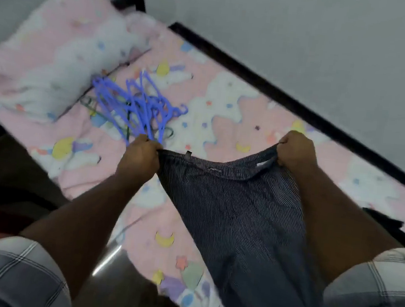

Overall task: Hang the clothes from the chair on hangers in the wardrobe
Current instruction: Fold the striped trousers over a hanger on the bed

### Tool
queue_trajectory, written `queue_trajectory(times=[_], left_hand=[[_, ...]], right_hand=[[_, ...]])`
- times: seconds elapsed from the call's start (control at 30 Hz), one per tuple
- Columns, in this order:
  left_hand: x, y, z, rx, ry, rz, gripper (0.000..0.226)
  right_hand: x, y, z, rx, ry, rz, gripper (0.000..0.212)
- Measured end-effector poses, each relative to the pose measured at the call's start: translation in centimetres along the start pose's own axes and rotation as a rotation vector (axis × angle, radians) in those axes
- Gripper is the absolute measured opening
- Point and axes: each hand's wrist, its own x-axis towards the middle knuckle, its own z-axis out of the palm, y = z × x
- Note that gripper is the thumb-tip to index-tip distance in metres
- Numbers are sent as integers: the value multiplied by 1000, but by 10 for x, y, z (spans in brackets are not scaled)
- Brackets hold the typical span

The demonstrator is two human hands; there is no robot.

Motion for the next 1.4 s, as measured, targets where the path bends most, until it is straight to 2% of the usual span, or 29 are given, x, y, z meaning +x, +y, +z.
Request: queue_trajectory(times=[0.1, 0.27, 0.43, 0.6, 0.73, 0.83, 0.9, 1.0, 1.1, 1.27, 1.4], left_hand=[[61, 54, -69, -32, 135, 142, 43], [132, 145, -189, -69, 368, 312, 29], [181, 196, -283, -228, 559, 415, 31], [209, 223, -354, -461, 666, 478, 34], [220, 237, -396, -554, 674, 527, 34], [226, 249, -428, -604, 703, 578, 32], [231, 257, -441, -622, 705, 603, 32], [236, 258, -441, -620, 649, 618, 32], [235, 256, -433, -600, 626, 635, 31], [233, 255, -423, -622, 613, 630, 29], [226, 256, -416, -663, 610, 596, 28]], right_hand=[[7, -7, -107, 233, 186, 46, 21], [-9, -37, -245, 556, 441, -2, 29], [-49, -79, -329, 443, 734, -128, 44], [-69, -122, -377, 407, 1079, -180, 30], [-77, -148, -410, 316, 1118, -174, 28], [-91, -167, -445, 301, 1271, -154, 27], [-95, -170, -458, 313, 1265, -134, 25], [-99, -163, -449, 385, 1110, -117, 14], [-102, -150, -430, 309, 1161, -54, 14], [-102, -145, -422, 180, 1103, -45, 21], [-105, -139, -420, 249, 1126, -50, 22]])
